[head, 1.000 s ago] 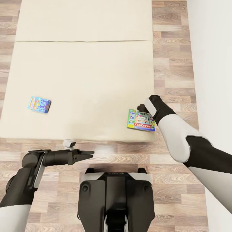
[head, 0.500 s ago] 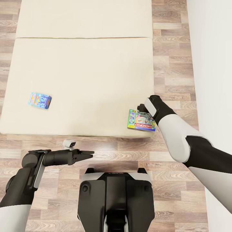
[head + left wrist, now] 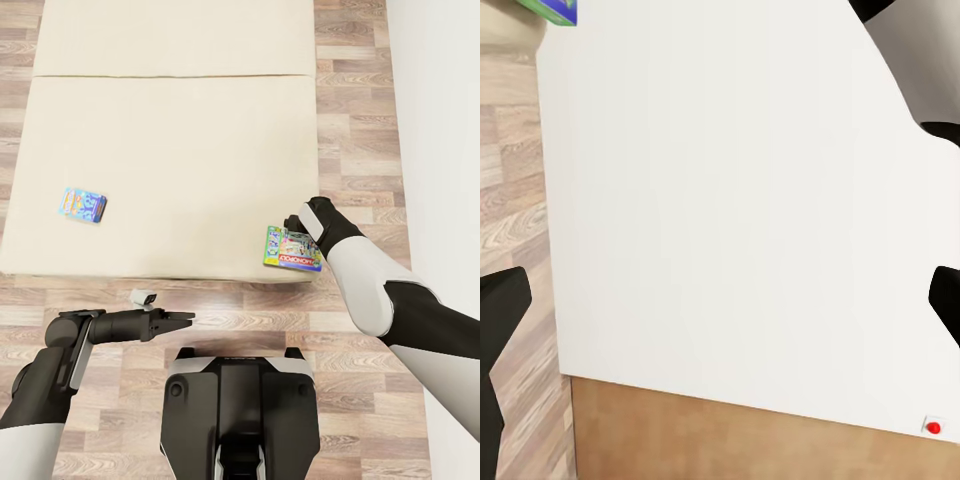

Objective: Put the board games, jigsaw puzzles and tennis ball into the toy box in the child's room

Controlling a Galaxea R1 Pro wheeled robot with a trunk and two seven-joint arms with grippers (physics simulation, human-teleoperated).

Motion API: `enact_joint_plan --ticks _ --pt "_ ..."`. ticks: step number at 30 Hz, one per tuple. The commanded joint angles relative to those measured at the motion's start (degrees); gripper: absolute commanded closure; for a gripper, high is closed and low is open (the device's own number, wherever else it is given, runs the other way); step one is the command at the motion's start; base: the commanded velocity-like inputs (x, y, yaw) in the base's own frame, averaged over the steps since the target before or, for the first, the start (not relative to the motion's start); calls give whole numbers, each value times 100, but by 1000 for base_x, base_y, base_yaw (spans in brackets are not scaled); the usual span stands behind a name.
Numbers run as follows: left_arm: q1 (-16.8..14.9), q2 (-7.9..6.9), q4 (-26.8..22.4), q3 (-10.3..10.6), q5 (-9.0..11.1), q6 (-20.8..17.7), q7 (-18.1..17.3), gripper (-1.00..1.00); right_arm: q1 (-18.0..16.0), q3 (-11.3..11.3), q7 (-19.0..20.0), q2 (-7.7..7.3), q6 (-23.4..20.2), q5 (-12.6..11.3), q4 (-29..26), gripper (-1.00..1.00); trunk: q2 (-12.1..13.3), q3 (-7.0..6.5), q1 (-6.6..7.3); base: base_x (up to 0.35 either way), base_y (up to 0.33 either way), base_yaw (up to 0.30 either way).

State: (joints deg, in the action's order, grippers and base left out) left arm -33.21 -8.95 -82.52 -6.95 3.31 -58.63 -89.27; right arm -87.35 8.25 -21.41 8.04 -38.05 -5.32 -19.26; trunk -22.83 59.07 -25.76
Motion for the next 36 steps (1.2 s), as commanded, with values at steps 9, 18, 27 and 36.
enact_joint_plan --ticks 9,18,27,36 --pt "-1 -2 -1 1 0 -61 -21 -100 -1 10 -47 4 -9 -57 -7 -100 -9 6 -3 -51 0 0" --pt "-1 -2 -1 1 0 -61 -20 -100 -1 10 -47 -1 -9 -57 -7 -100 -9 6 -3 -70 0 0" --pt "14 -2 -1 1 3 -49 -20 -100 -1 10 -47 -4 -6 -57 -2 -100 -9 6 -3 -8 0 0" --pt "16 -2 -1 8 -2 -44 -16 -100 -1 10 -47 1 -2 -57 1 -100 -9 6 -3 -69 0 0"
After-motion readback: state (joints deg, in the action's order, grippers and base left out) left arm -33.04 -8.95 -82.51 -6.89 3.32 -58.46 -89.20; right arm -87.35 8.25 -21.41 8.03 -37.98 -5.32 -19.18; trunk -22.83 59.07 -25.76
